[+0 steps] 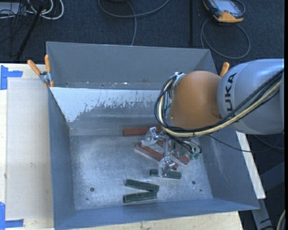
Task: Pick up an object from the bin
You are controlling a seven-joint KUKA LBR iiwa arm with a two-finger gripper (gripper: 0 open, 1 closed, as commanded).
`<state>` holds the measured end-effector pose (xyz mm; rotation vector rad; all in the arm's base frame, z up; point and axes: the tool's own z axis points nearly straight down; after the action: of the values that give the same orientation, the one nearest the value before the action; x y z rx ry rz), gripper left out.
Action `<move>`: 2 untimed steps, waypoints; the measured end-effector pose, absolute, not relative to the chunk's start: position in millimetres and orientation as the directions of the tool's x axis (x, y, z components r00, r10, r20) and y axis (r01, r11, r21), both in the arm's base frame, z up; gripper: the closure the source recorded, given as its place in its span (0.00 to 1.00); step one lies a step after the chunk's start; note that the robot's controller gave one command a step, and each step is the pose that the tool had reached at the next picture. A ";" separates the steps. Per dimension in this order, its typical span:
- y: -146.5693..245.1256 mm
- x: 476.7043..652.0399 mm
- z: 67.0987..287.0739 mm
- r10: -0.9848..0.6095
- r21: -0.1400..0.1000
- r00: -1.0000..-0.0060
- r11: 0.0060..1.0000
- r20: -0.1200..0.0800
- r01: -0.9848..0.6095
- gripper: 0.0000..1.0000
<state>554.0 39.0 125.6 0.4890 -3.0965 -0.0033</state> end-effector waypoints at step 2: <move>61.6 500.3 81.1 -0.373 -0.002 -0.928 0.928 0.006 -0.373 1.00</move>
Offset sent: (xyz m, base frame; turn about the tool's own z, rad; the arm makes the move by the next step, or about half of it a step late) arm -0.0556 0.0238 -0.0504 -0.0706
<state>500.3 61.6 81.1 0.5957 -3.0793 0.0043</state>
